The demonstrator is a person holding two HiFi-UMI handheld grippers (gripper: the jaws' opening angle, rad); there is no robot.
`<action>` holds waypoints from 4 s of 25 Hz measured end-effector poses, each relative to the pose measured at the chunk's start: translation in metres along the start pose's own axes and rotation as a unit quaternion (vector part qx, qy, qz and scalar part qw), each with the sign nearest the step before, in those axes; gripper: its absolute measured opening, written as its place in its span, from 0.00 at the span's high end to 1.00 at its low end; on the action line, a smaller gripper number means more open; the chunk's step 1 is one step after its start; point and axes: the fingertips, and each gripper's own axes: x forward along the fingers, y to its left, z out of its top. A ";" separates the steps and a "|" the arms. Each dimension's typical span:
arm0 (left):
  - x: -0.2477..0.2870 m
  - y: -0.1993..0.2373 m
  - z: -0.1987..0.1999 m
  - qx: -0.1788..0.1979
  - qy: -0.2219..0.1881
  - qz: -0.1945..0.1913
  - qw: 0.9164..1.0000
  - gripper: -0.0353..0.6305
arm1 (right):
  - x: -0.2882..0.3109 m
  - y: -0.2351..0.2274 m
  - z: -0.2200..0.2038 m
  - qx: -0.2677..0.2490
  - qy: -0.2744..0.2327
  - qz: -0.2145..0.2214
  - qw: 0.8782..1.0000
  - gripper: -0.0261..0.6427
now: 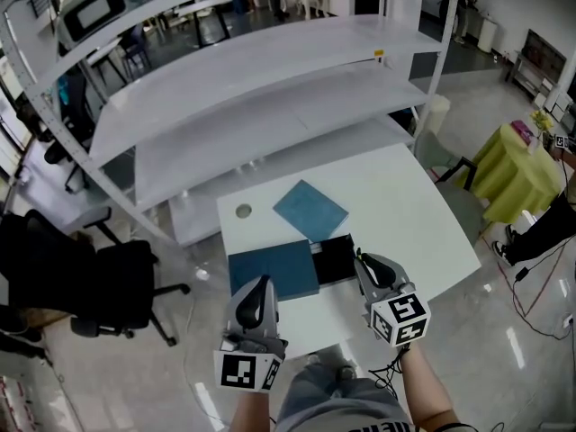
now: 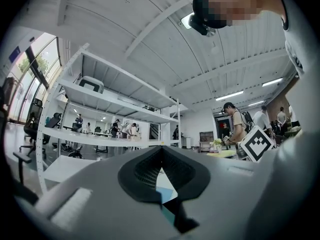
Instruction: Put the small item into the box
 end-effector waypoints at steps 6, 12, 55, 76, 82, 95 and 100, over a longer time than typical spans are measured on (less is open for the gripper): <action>0.007 0.011 -0.009 -0.010 0.007 -0.008 1.000 0.93 | 0.023 -0.002 -0.018 0.000 0.030 -0.003 1.000 0.88; 0.012 0.019 -0.020 -0.016 0.016 -0.013 1.000 0.93 | 0.041 -0.007 -0.039 0.001 0.064 -0.007 0.998 0.88; 0.011 0.069 -0.046 -0.045 0.041 0.017 0.998 0.93 | 0.130 -0.015 -0.156 -0.102 0.331 0.024 0.938 0.88; 0.004 0.081 -0.049 -0.049 0.043 0.029 0.997 0.93 | 0.148 -0.019 -0.178 -0.163 0.426 0.016 0.890 0.88; 0.001 0.083 -0.050 -0.052 0.044 0.029 0.997 0.93 | 0.148 -0.019 -0.185 -0.175 0.442 0.010 0.880 0.88; -0.002 0.084 -0.049 -0.054 0.044 0.028 0.997 0.93 | 0.146 -0.018 -0.177 -0.133 0.423 0.010 0.897 0.85; -0.001 0.080 -0.050 -0.052 0.044 0.024 0.997 0.93 | 0.132 -0.013 -0.169 -0.039 0.395 0.009 0.918 0.86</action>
